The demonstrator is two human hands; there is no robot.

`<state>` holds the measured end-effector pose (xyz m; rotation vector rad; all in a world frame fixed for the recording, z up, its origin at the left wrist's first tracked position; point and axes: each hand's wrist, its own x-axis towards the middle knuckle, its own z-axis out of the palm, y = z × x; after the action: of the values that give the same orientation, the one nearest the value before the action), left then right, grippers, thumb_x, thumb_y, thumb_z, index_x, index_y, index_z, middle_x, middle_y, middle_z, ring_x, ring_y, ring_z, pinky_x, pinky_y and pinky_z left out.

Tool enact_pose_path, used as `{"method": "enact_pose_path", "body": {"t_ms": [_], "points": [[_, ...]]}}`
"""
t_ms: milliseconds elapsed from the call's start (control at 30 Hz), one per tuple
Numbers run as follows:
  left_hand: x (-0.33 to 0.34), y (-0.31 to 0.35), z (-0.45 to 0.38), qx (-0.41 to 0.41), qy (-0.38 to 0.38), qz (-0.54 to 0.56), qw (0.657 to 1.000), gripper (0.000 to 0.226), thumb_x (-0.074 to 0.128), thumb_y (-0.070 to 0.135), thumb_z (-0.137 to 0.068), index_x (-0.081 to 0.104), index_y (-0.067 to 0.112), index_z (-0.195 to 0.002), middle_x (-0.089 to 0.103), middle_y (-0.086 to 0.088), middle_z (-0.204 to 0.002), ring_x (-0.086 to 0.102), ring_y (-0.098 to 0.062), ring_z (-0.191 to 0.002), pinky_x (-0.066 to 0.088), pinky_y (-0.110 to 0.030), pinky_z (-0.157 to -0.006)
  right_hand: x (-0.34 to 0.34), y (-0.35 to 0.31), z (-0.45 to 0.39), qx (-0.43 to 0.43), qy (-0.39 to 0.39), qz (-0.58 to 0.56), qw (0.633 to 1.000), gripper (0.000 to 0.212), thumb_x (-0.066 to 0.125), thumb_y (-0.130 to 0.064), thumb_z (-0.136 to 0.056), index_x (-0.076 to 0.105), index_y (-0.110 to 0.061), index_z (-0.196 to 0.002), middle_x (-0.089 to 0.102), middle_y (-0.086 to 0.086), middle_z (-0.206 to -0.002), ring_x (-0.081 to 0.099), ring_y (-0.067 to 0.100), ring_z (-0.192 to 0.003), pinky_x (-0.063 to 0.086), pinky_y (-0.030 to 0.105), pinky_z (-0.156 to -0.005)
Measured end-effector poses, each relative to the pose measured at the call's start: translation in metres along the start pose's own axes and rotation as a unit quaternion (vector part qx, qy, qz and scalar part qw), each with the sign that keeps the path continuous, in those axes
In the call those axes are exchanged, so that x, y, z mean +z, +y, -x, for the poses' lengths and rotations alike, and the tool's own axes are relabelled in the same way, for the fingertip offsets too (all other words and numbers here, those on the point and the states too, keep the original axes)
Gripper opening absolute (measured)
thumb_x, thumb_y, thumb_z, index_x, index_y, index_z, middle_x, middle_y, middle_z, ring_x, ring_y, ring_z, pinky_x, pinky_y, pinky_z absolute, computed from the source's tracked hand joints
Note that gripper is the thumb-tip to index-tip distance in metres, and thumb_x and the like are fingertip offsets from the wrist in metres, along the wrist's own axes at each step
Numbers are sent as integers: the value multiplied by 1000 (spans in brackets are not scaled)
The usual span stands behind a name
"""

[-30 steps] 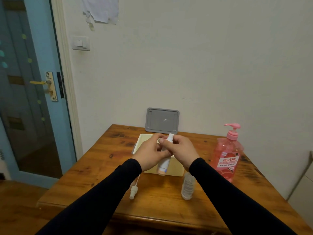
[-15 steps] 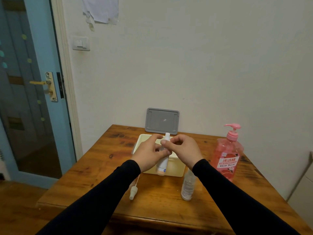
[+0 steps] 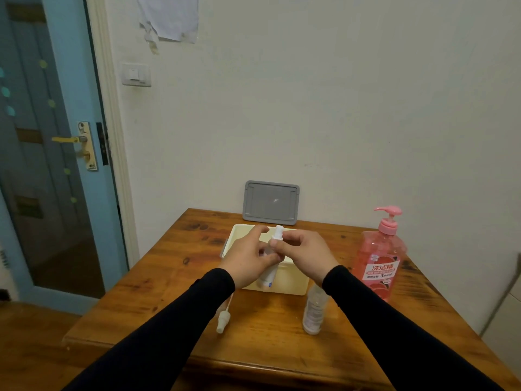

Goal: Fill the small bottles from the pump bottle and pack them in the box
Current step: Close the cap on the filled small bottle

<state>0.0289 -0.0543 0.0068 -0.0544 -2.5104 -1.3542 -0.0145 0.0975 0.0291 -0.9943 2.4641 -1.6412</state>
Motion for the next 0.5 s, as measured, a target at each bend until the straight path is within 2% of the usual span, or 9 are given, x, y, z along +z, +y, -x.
{"method": "enact_pose_path", "body": {"t_ms": [33, 100, 133, 167, 233, 300, 400, 500], "points": [[-3, 0, 1, -5, -23, 15, 1000, 67, 70, 38, -83, 34, 29, -138, 69, 11, -99, 61, -2, -92, 45, -15, -72, -3, -1, 0, -2, -24, 6, 1000, 18, 65, -34, -89, 71, -20, -80, 69, -8, -71, 59, -2, -66, 42, 11, -60], [-11, 5, 5, -9, -78, 55, 995, 66, 69, 33, -85, 32, 29, -139, 71, 8, -100, 64, -3, -93, 46, -13, -70, -12, -3, -1, 9, -67, 10, 998, 33, 63, -39, -89, 70, -7, -89, 68, 13, -86, 61, 18, -76, 48, 29, -71], [-15, 9, 5, -8, -104, 79, 991, 64, 68, 30, -86, 32, 29, -139, 72, 8, -100, 64, -2, -94, 47, -11, -70, -15, -5, -2, 16, -88, 3, 996, 36, 63, -41, -89, 70, -6, -95, 69, 15, -94, 63, 24, -86, 49, 37, -81], [-18, 12, 6, -8, -125, 101, 987, 62, 68, 28, -87, 33, 29, -138, 72, 7, -100, 65, -3, -95, 48, -12, -72, -18, -7, -3, 21, -106, -3, 994, 36, 62, -42, -89, 71, -9, -99, 71, 12, -99, 64, 25, -95, 49, 39, -88], [-21, 15, 5, -4, -142, 120, 983, 58, 67, 26, -88, 35, 29, -137, 72, 5, -103, 65, -6, -100, 51, -19, -80, -21, -10, -5, 19, -125, 1, 992, 32, 61, -44, -89, 73, -17, -102, 72, 5, -101, 64, 22, -101, 49, 38, -92], [-20, 14, 5, -7, -128, 102, 986, 60, 66, 26, -88, 36, 25, -140, 70, 4, -107, 63, -8, -103, 51, -24, -87, -18, -10, -6, 8, -105, 30, 994, 28, 60, -45, -90, 74, -21, -95, 73, 4, -93, 65, 19, -93, 49, 34, -84], [-11, 10, 6, -7, -69, 51, 996, 64, 66, 28, -88, 35, 21, -144, 63, 7, -117, 59, -2, -103, 49, -17, -84, -9, -7, -4, 3, -53, 58, 997, 23, 59, -43, -91, 72, -33, -76, 69, -10, -70, 59, 1, -66, 45, 20, -63], [1, 1, 7, 7, -13, -9, 1000, 59, 64, 33, -88, 42, 21, -141, 59, 2, -128, 55, -11, -113, 48, -29, -94, 2, 0, -3, 8, -6, 99, 995, 33, 58, -43, -91, 60, -35, -59, 58, -24, -54, 51, -10, -55, 35, 17, -56]]}}
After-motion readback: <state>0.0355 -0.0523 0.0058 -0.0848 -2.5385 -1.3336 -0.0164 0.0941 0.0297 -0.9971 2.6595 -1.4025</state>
